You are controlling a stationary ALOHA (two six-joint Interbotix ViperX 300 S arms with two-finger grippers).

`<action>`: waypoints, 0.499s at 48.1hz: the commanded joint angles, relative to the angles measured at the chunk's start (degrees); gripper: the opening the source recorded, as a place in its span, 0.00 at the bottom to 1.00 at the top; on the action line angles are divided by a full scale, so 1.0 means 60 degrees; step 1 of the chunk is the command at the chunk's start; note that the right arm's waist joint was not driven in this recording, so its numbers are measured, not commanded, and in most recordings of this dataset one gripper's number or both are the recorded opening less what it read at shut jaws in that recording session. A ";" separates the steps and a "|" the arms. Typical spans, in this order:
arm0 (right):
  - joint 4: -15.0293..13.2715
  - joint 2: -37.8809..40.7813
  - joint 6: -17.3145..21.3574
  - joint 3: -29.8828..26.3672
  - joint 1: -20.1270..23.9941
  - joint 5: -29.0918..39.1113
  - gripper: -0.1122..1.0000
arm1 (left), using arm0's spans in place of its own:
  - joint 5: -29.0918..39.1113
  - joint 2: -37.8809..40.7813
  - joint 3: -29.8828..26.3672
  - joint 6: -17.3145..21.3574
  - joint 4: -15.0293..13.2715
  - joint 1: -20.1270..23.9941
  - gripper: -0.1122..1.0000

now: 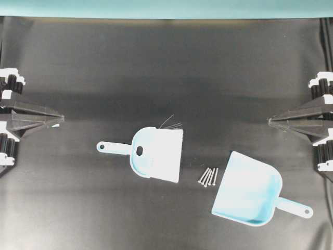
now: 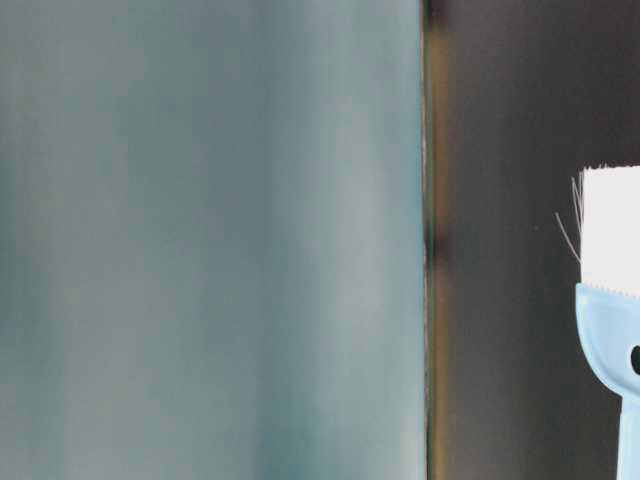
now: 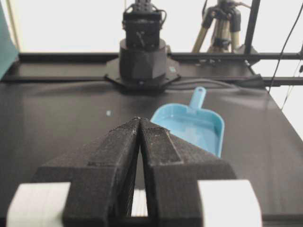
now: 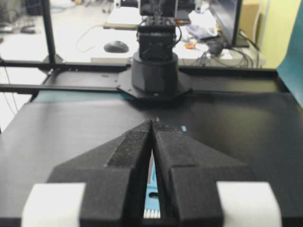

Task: Hold the dustpan with a person, while the left arm uses a hand brush to gather the screws into the dustpan.
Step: 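Move the left gripper toward the blue hand brush handle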

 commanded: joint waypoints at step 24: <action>0.0000 -0.1992 -0.0059 0.0762 0.0000 0.2944 0.10 | -0.0278 0.3618 -0.0176 -0.0176 0.0410 0.0015 0.10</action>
